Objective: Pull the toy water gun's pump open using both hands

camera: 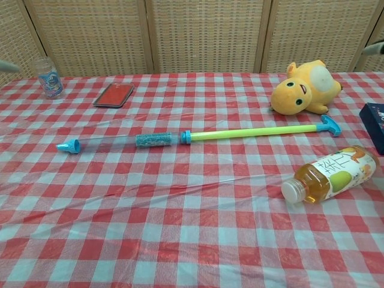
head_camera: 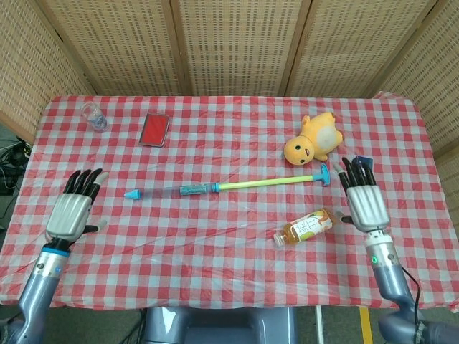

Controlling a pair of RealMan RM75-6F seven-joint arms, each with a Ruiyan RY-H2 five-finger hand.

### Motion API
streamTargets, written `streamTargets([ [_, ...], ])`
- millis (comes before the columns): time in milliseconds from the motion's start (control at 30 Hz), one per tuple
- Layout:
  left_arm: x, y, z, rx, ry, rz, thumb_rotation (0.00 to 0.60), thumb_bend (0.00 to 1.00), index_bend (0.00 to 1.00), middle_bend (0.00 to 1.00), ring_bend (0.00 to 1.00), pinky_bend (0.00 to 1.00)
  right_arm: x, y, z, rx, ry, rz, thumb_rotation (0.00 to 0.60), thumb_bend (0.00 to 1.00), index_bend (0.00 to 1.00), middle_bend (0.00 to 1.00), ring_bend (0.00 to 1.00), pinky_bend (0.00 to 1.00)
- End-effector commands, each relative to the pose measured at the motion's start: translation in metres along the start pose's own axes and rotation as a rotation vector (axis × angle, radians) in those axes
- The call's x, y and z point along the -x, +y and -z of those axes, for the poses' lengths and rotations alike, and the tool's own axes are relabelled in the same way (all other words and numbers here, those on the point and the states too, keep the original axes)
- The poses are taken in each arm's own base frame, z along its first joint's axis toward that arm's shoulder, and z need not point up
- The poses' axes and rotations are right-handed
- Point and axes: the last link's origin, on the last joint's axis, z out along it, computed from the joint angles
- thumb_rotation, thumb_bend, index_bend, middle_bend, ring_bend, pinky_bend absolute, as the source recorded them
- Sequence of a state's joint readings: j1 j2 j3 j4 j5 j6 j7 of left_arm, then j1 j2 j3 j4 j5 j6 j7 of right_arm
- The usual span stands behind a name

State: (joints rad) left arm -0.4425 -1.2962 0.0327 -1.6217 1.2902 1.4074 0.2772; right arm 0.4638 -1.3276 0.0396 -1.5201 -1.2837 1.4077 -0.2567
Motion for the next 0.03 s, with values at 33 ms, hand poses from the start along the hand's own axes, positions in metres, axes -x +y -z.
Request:
streamTargets([
  [33, 0.0064, -0.0115, 0.0295, -0.022, -0.022, -0.015, 0.600, 0.05, 0.00, 0.00, 0.00, 0.00, 0.0061, 0.0112, 0.0570, -0.015, -0.010, 0.015, 0.600, 0.08, 0.00, 0.00, 0.00, 0.00],
])
